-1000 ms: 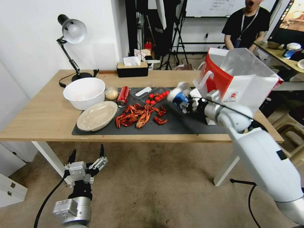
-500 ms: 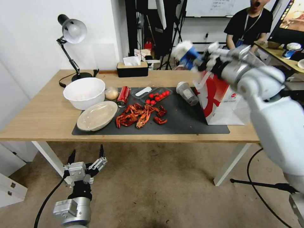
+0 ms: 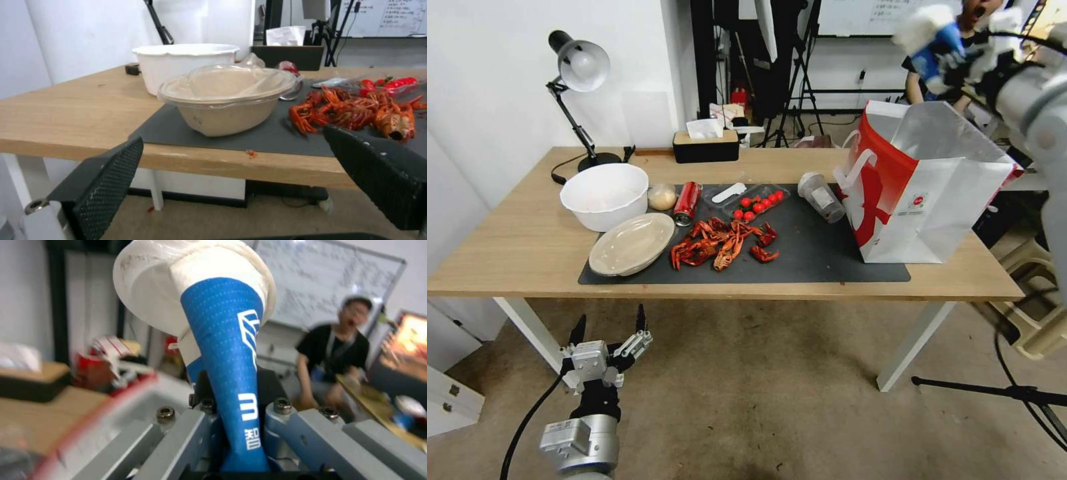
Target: Pick up the trash from the table and place it into the takeout bag.
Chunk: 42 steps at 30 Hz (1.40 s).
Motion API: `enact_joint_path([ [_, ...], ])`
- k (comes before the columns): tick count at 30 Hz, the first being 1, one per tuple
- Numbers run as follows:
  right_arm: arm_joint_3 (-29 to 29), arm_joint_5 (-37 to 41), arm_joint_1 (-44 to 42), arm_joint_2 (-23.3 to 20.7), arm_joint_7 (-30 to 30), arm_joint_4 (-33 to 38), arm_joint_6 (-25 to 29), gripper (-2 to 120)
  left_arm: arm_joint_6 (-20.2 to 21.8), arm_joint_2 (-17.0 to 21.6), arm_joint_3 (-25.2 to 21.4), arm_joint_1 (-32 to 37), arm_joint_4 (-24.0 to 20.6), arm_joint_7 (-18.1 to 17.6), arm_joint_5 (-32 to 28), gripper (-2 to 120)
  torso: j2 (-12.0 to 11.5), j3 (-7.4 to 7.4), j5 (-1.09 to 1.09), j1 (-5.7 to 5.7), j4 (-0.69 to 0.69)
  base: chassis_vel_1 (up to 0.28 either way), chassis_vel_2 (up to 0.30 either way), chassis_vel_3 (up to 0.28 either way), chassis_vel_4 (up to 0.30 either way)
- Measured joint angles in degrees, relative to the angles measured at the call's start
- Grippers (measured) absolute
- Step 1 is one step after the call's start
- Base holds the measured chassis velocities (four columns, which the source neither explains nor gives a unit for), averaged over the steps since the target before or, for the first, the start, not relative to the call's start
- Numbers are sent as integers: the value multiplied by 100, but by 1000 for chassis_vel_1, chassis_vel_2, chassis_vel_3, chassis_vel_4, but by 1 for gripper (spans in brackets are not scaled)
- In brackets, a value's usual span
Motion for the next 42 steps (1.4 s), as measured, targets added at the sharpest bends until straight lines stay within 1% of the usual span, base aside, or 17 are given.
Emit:
enact_joint_path([
  [3,227,199,-704,-230,323,50,-3,4,14,35,38,-26,3,31,0,100,0,0,0,0,0,0,0,0,0],
  [8,357,359,-1034,-283,568,139,-3,4,18,41,84,-42,3,60,4,100,0,0,-2,-1,2,0,0,0,0],
  [14,388,389,-1153,-313,562,151,-3,5,19,46,90,-44,-12,85,10,100,0,0,-3,0,2,0,0,0,0],
  [15,398,475,-1178,-312,576,159,-3,14,20,44,88,-41,-37,91,11,100,0,0,-4,0,2,0,0,0,0],
  [17,398,498,-1182,-302,592,159,-3,18,20,42,86,-37,-45,92,13,100,0,0,-3,0,2,0,0,0,0],
  [20,369,542,-1182,-263,637,159,-3,32,20,30,79,-27,-62,93,19,100,0,0,-3,0,2,0,0,0,0],
  [21,369,542,-1182,-263,637,159,-3,32,20,30,79,-27,-62,93,19,100,0,0,-3,0,2,0,0,0,0],
  [24,307,612,-1144,-235,717,159,-3,45,20,17,66,-17,-76,93,21,100,0,0,-3,0,2,0,0,0,0],
  [25,307,612,-1144,-235,717,159,-3,45,20,17,66,-17,-76,93,21,100,0,0,-3,0,2,0,0,0,0],
  [28,244,671,-1089,-228,789,118,-3,60,18,1,60,-8,-87,93,23,100,0,0,-3,0,2,0,0,0,0],
  [29,244,671,-1089,-228,789,118,-3,60,18,1,60,-8,-87,93,23,100,0,0,-3,0,2,0,0,0,0],
  [31,211,699,-1076,-229,832,107,-3,70,15,-8,60,-8,-87,93,27,100,0,0,-3,0,2,0,0,0,0],
  [33,203,701,-1076,-229,838,107,-3,73,15,-10,59,-8,-87,93,28,100,0,0,-3,0,2,0,0,0,0],
  [35,184,702,-1082,-237,858,110,-3,87,14,-18,61,-7,-87,94,35,100,0,0,-3,0,2,0,0,0,0],
  [36,184,702,-1082,-237,858,110,-3,87,14,-18,61,-7,-87,94,35,100,0,0,-3,0,2,0,0,0,0],
  [38,178,702,-1087,-242,859,110,-3,94,13,-21,62,-6,-89,97,41,100,0,0,-3,0,1,0,0,0,0],
  [42,178,702,-1088,-244,858,110,-2,99,12,-21,61,-3,-96,100,43,100,0,0,-3,0,2,0,0,0,0],
])
